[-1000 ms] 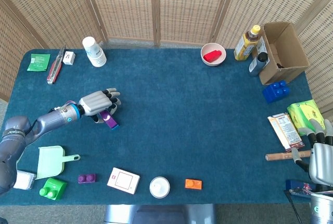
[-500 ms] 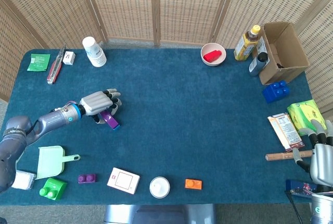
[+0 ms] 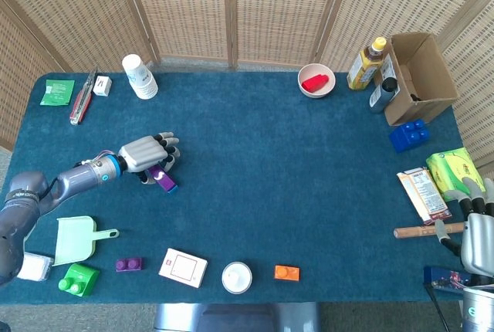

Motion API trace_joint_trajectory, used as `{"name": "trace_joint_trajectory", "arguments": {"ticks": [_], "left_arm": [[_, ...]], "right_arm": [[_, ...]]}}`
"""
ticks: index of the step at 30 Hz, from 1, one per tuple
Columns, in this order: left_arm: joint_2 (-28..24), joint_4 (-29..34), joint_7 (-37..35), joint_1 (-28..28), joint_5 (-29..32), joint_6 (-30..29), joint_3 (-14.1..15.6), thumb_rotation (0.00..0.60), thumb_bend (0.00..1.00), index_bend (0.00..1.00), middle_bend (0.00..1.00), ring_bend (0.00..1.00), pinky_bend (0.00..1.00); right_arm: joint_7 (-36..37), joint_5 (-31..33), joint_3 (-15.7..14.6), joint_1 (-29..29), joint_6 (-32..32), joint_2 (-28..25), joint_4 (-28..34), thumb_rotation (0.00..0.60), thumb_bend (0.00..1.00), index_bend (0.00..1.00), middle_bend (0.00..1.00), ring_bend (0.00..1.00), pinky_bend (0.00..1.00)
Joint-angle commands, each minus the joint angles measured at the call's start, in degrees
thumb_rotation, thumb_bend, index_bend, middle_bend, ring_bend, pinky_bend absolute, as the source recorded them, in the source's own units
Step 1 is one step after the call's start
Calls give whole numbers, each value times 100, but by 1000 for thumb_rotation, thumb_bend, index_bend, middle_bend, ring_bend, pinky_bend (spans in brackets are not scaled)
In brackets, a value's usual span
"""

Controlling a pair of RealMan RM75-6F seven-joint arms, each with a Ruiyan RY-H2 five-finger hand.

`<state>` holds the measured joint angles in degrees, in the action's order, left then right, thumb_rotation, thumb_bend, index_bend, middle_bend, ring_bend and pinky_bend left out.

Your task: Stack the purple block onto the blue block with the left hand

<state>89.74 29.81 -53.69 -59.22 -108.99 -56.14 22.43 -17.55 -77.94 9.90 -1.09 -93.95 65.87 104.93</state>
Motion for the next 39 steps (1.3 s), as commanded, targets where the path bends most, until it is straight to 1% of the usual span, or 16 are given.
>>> {"name": "trace_joint_trajectory", "arguments": {"ticks": [1,9,23,27,29,32,34,37,39], "left_arm": [[6,-17,68,-7,-10,-8,0,600,352,623,250,88,0],[35,-62,304,5,-39,-61,1,600,352,620,247,85,0],[46,-23,408,-9,-47,54,38,600,352,624,239,78,0],[44,-16,425,-13,-39,80,38,600,350,608,230,73,0],[38,-10,433,-14,-28,88,30,600,350,570,218,64,0],[13,16,444,-23,3,98,4,600,350,465,186,40,0],[-4,40,441,-27,26,104,-15,600,350,355,153,20,0],[-44,103,415,-40,67,118,-48,600,351,216,108,2,0],[-83,166,394,-56,98,124,-77,600,351,153,85,0,0]], "right_arm": [[9,1,2,2,-1,1,-3,600,283,324,169,0,80],[27,-7,2,10,-3,-1,-15,600,284,324,169,0,80],[68,-24,2,43,-39,-11,-23,600,285,325,169,0,79],[73,-23,1,46,-37,-10,-26,600,283,324,169,0,80],[77,-23,2,47,-36,-9,-28,600,282,325,169,0,80],[80,-27,6,48,-41,-10,-31,600,283,325,169,0,80],[82,-33,7,49,-45,-10,-32,600,284,325,169,0,80],[85,-38,6,55,-51,-11,-31,600,284,325,169,0,80],[94,-41,8,57,-56,-8,-38,600,284,325,169,0,80]]}}
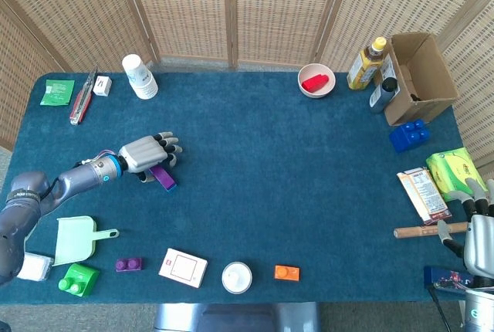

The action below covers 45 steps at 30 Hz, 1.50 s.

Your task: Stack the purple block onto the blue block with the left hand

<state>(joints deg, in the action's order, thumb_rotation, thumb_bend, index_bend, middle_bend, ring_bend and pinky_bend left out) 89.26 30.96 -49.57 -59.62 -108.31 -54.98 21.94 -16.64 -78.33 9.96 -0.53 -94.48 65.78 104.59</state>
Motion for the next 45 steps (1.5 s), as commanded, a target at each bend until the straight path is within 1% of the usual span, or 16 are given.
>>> {"name": "trace_joint_trajectory", "arguments": {"ticks": [1,4,7,8,20,24,30,32,35,37,39,40,45], "left_arm": [[-49,72,-19,-21,41,5,-40,600,352,125,74,0,0],[-117,174,-34,-42,78,-22,-84,600,353,77,60,0,0],[-198,316,-48,-43,142,-83,-155,600,354,64,53,0,0],[-280,434,-104,-16,218,-179,-228,600,353,62,52,0,0],[-869,1510,86,223,580,-565,-572,600,353,65,58,0,0],[-1031,1870,169,301,729,-562,-686,600,351,69,58,0,0],[-1173,2386,511,511,1017,-552,-891,594,336,74,57,0,0],[-1183,2592,666,621,1144,-498,-948,564,333,74,57,0,0],[-1145,2745,912,746,1342,-433,-1088,470,322,79,55,0,0],[-1087,2766,1015,820,1467,-382,-1182,379,314,85,55,0,0],[-989,2692,1107,886,1558,-364,-1267,316,309,92,56,0,0],[-906,2623,1138,931,1619,-365,-1329,292,306,96,58,0,0],[-590,2294,1072,1015,1703,-292,-1472,221,298,112,62,0,0]], "right_arm": [[8,-3,3,5,-11,1,-6,600,284,324,169,0,80],[34,-21,-1,18,-28,-5,-7,600,284,324,169,0,80],[71,-36,-10,34,-38,-16,-16,600,284,324,169,0,80],[106,-45,-14,45,-45,-25,-23,600,285,324,169,0,80],[344,-108,-5,27,5,-21,-163,600,283,324,169,0,80],[425,-144,-15,28,10,-15,-213,600,285,324,169,0,79],[532,-182,-32,18,45,12,-301,600,285,323,169,0,79],[588,-197,-43,2,87,29,-343,600,283,324,169,0,79],[658,-202,-44,5,91,37,-385,600,284,324,169,0,79],[690,-203,-43,19,76,28,-402,600,284,324,169,0,80],[718,-201,-42,35,59,17,-405,600,284,324,169,0,80],[736,-202,-43,45,48,9,-407,600,285,324,169,0,80],[783,-197,-49,85,15,-17,-408,600,284,325,169,0,80]]}}
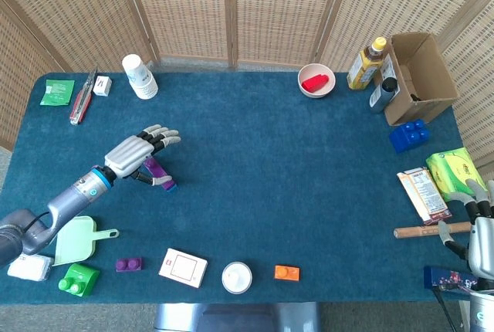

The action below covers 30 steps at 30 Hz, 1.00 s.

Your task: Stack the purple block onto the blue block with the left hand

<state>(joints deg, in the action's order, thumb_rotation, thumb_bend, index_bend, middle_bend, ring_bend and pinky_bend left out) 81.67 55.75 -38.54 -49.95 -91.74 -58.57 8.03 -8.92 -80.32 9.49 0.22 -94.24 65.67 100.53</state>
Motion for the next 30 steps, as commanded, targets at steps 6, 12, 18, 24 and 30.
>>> {"name": "trace_joint_trajectory", "arguments": {"ticks": [6,12,18,24,30], "left_arm": [[461,-528,-128,43,47,278,-129,194,294,112,60,0,0],[811,-962,-195,49,63,529,-156,185,293,111,56,0,0],[1143,-1455,-134,66,-50,549,-135,168,292,111,56,0,0],[1407,-1801,-213,94,-92,528,-155,163,290,107,54,0,0],[1602,-2061,-327,108,-132,511,-165,163,291,106,56,0,0]], "right_arm": [[48,2,-7,47,-44,-24,-14,600,284,324,169,0,80],[101,22,-2,99,-93,-54,-29,600,285,324,169,0,80],[140,36,6,128,-116,-64,-55,600,285,324,169,0,80],[150,24,7,140,-121,-84,-53,600,283,324,170,0,80],[162,39,8,176,-149,-100,-51,600,284,324,170,0,80]]}}
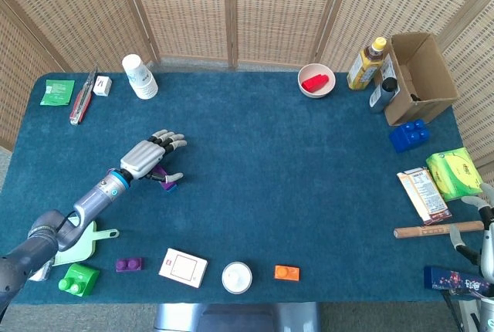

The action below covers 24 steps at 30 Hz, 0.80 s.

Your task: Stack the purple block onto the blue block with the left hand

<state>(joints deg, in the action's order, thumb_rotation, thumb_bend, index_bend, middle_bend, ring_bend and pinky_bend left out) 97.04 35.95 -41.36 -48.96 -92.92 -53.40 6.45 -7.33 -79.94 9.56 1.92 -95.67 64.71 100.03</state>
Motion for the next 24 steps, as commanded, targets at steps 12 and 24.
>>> {"name": "trace_joint_trajectory", "arguments": {"ticks": [12,24], "left_arm": [[342,-480,-183,-10,-62,93,-5,164,289,107,55,0,0],[457,-650,-188,-44,-91,202,8,159,289,107,52,0,0]], "right_arm": [[16,23,13,26,-1,-17,-4,600,285,324,170,0,80],[42,31,17,52,-12,-27,-12,600,285,324,170,0,80]]}}
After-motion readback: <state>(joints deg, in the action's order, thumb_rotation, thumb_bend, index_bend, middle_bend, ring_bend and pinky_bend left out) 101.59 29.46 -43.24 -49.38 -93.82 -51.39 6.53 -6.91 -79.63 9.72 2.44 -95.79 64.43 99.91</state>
